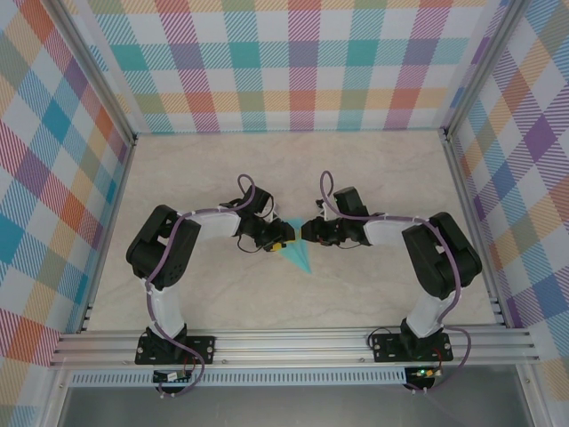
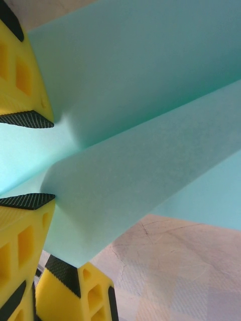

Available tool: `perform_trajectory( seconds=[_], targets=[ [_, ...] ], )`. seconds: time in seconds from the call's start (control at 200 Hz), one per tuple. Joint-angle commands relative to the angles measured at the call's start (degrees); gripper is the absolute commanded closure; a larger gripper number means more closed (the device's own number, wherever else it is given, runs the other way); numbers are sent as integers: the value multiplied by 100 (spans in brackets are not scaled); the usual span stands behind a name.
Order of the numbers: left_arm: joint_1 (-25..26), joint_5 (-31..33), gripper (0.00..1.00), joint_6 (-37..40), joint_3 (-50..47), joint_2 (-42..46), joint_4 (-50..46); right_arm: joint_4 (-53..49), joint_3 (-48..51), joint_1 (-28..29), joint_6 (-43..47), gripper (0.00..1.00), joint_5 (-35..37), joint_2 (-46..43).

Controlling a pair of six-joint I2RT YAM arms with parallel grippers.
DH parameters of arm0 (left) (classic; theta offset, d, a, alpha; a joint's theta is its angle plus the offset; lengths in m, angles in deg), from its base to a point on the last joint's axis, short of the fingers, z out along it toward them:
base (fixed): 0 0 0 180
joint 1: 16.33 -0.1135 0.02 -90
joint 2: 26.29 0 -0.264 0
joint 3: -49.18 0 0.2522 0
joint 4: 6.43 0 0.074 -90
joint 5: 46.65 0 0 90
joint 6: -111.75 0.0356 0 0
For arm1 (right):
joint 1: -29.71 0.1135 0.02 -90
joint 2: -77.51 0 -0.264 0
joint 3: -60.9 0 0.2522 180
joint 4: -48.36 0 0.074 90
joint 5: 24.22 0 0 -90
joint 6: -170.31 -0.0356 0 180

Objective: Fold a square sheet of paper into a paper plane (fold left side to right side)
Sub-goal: Fourth fold the wing at the center of the table.

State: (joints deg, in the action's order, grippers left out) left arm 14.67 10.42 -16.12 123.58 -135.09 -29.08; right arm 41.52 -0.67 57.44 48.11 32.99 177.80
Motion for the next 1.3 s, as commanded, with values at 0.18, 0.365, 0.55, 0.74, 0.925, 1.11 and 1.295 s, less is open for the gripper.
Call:
perform_trajectory(
  seconds=[0.18,0.365,0.55,0.74,0.925,1.11,1.295],
  targets=[
    [99,225,58,132,-9,-45,-401,222,-153,27,-18,71,-244,249],
    [97,234,58,131,-10,-46,-412,187,-204,58,9,72,-235,274],
    [99,234,58,142,-9,-44,-421,158,-203,58,26,82,-205,333],
    [99,250,58,143,-21,-36,-422,-190,-264,60,228,89,59,325],
    [99,241,58,137,-16,-38,-429,-357,-317,58,302,92,258,388],
    [99,239,57,145,-17,-41,-430,-472,-392,63,339,92,335,522],
    [99,236,57,154,-19,-37,-439,-514,-425,62,374,92,354,618]
  ],
)
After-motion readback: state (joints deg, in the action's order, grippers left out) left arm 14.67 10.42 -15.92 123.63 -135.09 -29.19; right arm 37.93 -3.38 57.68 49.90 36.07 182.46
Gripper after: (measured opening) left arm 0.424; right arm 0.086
